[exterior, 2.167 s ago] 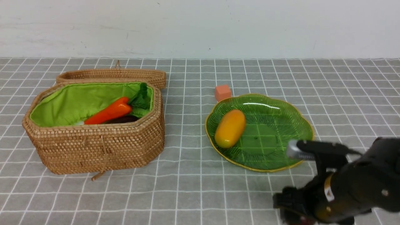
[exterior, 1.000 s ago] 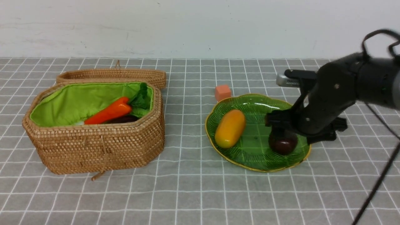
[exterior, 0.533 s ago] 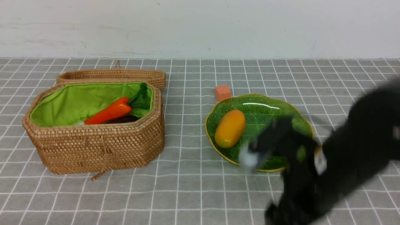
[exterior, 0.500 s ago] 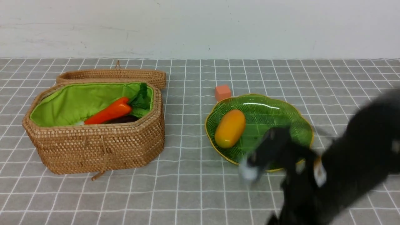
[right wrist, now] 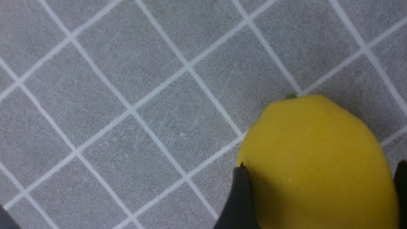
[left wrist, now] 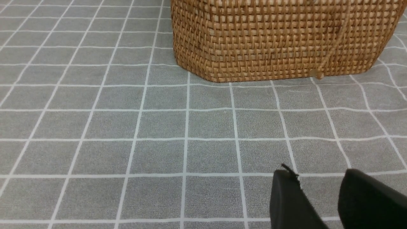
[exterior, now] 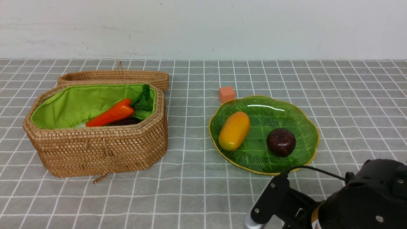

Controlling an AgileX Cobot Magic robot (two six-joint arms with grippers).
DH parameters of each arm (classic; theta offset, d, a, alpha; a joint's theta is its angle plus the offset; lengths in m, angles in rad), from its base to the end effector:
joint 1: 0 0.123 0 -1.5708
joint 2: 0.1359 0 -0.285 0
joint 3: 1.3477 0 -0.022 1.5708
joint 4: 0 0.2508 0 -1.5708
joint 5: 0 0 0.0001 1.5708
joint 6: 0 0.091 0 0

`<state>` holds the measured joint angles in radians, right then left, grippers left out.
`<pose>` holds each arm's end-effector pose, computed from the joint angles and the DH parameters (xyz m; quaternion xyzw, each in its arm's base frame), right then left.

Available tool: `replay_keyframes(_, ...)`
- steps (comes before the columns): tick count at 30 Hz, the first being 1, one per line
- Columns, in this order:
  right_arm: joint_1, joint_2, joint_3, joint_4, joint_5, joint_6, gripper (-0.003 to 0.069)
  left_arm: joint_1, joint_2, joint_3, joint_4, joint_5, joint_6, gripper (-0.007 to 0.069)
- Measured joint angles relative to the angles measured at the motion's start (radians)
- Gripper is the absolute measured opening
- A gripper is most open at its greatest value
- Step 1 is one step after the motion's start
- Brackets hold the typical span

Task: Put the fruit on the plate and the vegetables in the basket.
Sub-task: Use the right arm to grab a lemon and put it into the right plate

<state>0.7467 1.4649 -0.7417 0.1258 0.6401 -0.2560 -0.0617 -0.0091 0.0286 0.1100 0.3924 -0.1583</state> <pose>0.1788 0.1748 0.1898 -0.4356 0.8870 0.0788 0.1313 0.0524 0.0006 0.1690 -0.0102 0.8113 -0.0175 0.5842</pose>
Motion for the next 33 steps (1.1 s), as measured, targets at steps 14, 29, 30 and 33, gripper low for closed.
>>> replay_keyframes(14, -0.106, 0.007, -0.240, 0.010, 0.015, 0.067, 0.0537, 0.000, 0.000, 0.000, 0.000, 0.000, 0.001, 0.0237)
replay_keyframes(29, -0.327, 0.258, -0.363, 0.111, -0.420, 0.321, 0.0537, 0.000, 0.000, 0.000, 0.000, 0.000, 0.001, 0.0237)
replay_keyframes(30, -0.327, 0.278, -0.363, 0.114, -0.420, 0.334, 0.0537, 0.000, 0.000, 0.000, 0.000, 0.000, 0.001, 0.0237)
replay_keyframes(33, -0.327, 0.306, -0.363, 0.116, -0.414, 0.349, 0.0562, 0.000, 0.000, 0.000, 0.000, 0.000, 0.001, 0.0237)
